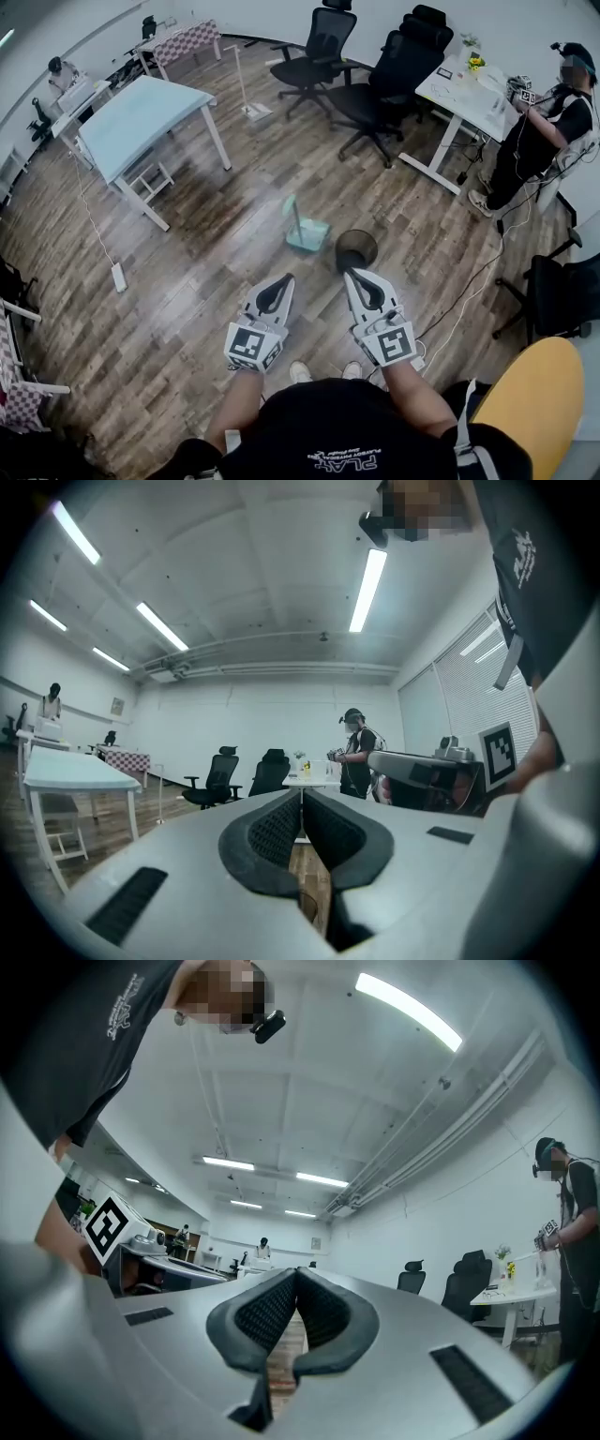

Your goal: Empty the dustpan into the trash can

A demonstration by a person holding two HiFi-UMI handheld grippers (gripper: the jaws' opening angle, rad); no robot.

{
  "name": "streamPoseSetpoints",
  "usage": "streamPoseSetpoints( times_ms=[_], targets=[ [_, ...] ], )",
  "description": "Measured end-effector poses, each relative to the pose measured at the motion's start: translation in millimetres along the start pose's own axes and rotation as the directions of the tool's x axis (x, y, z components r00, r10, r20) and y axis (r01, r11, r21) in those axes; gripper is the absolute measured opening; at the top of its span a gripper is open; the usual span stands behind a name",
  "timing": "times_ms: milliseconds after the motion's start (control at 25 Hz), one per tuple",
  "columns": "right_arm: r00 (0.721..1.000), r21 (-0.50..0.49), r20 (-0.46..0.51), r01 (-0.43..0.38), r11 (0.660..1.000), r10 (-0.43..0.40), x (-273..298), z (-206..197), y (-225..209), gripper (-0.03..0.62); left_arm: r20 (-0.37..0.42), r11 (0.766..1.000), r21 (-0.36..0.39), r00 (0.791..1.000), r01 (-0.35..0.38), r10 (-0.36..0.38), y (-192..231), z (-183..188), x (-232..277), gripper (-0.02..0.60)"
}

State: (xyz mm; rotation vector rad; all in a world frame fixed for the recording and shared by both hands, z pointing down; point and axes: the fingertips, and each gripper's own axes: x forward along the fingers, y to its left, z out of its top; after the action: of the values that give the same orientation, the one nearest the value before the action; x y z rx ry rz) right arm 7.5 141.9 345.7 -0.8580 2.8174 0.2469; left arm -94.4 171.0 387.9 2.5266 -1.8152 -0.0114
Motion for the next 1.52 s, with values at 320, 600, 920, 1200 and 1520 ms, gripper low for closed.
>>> streamPoseSetpoints(
  times_ms=[320,600,920,1200,1520],
  targets=[
    [1.0,-0.024,-0.004,0.03,0.999,-0.03,30,-9,12,0.025,0.0,0.999,-0.014,0.999,0.035,-0.035,33,-3,6,0.025],
    [1.0,-0.018,-0.006,0.03,0.999,-0.03,54,-16,-16,0.025,-0.029,1.0,0.0,0.999,0.031,-0.031,52,-10,41,0.025],
    [1.0,0.016,-0.026,0.007,1.0,-0.006,89,-52,-77,0.024,-0.075,1.0,0.031,0.997,0.003,0.0,80,-21,116,0.025],
    [0.999,0.068,-0.029,-0.031,0.997,0.033,121,-75,-113,0.023,-0.105,0.998,0.051,0.994,-0.028,0.033,94,-21,175,0.025],
    [0.998,0.154,-0.029,-0.042,0.987,0.047,142,-96,-135,0.025,-0.148,0.997,0.017,0.986,-0.081,0.083,115,-35,211,0.026]
  ],
)
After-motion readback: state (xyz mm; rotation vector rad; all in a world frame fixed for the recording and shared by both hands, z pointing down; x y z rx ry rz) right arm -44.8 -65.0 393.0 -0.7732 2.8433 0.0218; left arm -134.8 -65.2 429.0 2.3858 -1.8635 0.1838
